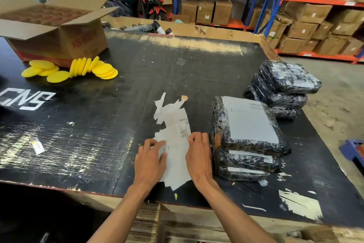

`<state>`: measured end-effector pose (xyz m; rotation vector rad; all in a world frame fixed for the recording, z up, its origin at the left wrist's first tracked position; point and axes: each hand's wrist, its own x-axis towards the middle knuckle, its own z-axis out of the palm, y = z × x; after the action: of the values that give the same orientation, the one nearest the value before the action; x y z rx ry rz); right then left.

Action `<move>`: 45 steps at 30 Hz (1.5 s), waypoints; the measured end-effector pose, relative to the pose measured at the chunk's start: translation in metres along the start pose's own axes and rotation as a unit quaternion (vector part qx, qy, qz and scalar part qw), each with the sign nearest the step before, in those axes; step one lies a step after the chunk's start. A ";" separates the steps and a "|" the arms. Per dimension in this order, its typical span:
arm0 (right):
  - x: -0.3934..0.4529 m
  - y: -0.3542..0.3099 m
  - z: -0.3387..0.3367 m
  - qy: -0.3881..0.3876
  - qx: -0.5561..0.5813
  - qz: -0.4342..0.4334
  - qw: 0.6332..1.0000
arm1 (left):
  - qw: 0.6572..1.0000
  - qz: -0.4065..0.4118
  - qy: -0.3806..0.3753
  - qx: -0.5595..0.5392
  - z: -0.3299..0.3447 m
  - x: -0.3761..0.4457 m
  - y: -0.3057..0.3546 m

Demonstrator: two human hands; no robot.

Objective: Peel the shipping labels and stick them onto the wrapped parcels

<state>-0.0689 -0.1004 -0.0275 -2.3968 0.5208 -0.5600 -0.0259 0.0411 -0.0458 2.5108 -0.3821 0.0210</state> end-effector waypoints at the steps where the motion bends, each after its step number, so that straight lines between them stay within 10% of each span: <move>1: 0.000 -0.002 -0.002 -0.014 -0.011 -0.008 1.000 | 1.000 -0.001 -0.005 -0.001 0.000 0.000 0.000; 26: 0.039 -0.023 -0.034 -0.316 0.074 0.084 0.942 | 0.991 0.046 -0.092 -0.089 -0.022 0.072 -0.017; 45: 0.049 -0.031 -0.039 -0.277 0.255 0.213 0.901 | 0.966 -0.008 -0.076 -0.247 -0.041 0.090 -0.005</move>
<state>-0.0404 -0.1201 0.0333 -1.7445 0.5351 0.1741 0.0645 0.0445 -0.0060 2.0259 -0.3758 -0.2460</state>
